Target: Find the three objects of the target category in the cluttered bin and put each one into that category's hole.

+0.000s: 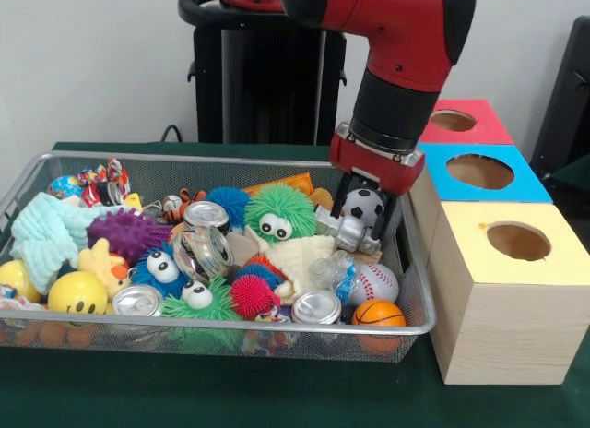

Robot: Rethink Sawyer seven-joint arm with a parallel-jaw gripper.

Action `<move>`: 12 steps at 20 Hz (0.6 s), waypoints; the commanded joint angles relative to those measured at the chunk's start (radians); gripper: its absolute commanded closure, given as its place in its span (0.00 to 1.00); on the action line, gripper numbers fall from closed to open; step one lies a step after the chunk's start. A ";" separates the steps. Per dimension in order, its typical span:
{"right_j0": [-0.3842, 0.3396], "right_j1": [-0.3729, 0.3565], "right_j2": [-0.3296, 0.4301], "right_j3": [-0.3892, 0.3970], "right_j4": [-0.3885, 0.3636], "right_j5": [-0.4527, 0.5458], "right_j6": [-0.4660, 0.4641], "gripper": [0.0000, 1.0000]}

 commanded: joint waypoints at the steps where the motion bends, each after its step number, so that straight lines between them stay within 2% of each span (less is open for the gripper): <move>1: -0.039 0.068 0.100 -0.038 -0.086 -0.064 -0.095 0.00; 7: -0.091 0.086 0.154 -0.048 -0.113 -0.066 -0.131 0.00; 12: -0.099 0.089 0.166 -0.061 -0.138 -0.050 -0.123 0.00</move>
